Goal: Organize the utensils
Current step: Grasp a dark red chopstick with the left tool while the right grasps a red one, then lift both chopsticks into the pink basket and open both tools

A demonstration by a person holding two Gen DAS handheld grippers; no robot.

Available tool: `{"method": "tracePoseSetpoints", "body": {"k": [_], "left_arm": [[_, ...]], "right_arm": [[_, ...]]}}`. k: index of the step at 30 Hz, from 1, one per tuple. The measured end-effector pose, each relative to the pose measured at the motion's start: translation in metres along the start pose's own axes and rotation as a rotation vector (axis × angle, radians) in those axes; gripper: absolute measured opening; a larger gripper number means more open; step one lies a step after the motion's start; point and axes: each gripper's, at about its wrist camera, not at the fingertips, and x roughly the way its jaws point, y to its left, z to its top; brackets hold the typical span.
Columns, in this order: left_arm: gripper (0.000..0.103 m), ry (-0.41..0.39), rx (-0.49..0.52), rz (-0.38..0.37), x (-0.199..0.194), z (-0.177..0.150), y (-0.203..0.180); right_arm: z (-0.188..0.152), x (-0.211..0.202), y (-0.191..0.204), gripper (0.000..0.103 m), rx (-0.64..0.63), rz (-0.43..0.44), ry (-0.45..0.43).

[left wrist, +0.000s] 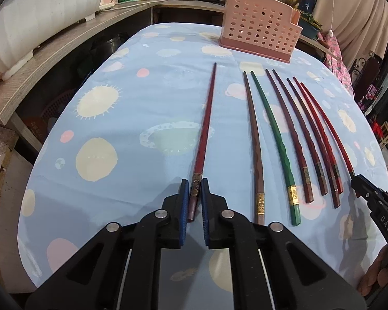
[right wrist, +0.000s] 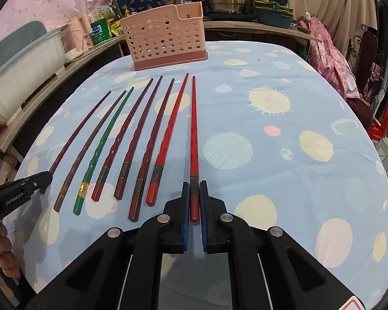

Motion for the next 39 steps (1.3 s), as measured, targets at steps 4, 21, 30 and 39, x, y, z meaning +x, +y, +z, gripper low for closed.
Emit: {"method": "tracePoseSetpoints", "body": {"k": [4, 21, 30, 39], "left_arm": [[0.008, -0.022, -0.016, -0.011, -0.012, 0.008, 0.003], [0.007, -0.273, -0.021, -0.055, -0.095, 0.115, -0.005], [0.007, -0.327, -0.051, -0.059, -0.092, 0.176, -0.010], [0.007, -0.406, -0.045, -0.102, -0.111, 0.239, -0.030]], "right_arm": [[0.012, -0.015, -0.007, 0.007, 0.031, 0.014, -0.037], [0.134, -0.093, -0.027, 0.007, 0.070, 0.059, -0.342], [0.182, -0.087, -0.038, 0.007, 0.086, 0.068, -0.392], [0.245, -0.100, -0.026, 0.007, 0.073, 0.117, -0.490]]}}
